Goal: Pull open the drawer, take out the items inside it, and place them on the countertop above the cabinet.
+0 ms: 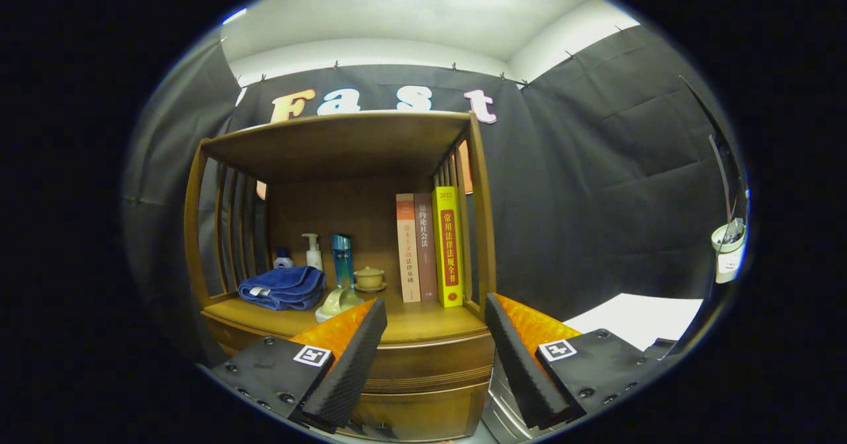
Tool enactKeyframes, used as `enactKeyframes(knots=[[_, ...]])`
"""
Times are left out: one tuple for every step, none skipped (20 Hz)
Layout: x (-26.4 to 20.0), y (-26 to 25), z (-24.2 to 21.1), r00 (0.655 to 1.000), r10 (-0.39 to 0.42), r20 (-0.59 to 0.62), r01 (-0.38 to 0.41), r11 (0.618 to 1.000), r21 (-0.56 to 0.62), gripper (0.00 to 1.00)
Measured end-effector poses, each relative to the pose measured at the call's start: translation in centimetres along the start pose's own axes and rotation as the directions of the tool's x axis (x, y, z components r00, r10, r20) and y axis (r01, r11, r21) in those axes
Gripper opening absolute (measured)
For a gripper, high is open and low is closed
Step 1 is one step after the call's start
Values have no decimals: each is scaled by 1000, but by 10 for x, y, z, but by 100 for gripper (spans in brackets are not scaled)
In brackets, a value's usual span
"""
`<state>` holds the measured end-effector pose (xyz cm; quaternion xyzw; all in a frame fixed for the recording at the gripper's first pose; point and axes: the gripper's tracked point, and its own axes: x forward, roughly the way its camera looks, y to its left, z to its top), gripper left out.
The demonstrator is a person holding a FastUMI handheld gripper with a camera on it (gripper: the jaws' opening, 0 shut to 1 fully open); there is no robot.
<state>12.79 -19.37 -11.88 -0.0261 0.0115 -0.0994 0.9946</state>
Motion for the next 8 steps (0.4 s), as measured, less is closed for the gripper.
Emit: enactKeyframes(knots=[[-5,6,7,1000,13,5,-13,1000,1,98],[-11,13,15,999,31,10,-31,999,-8,98],[-17,19,23,999,43,13,-43,999,-24,98],[-25,28,32,998,63,21,-62,998,-34,98],[-32,39,40,995,93,31,-91,995,-42,98],[-38,49,45,993,116,35,-115,992,-47,98],[-43,58,50,991,132,32,-131,990,-46,98],[-47,66,51,989,146,23,-145,989,-38,98]])
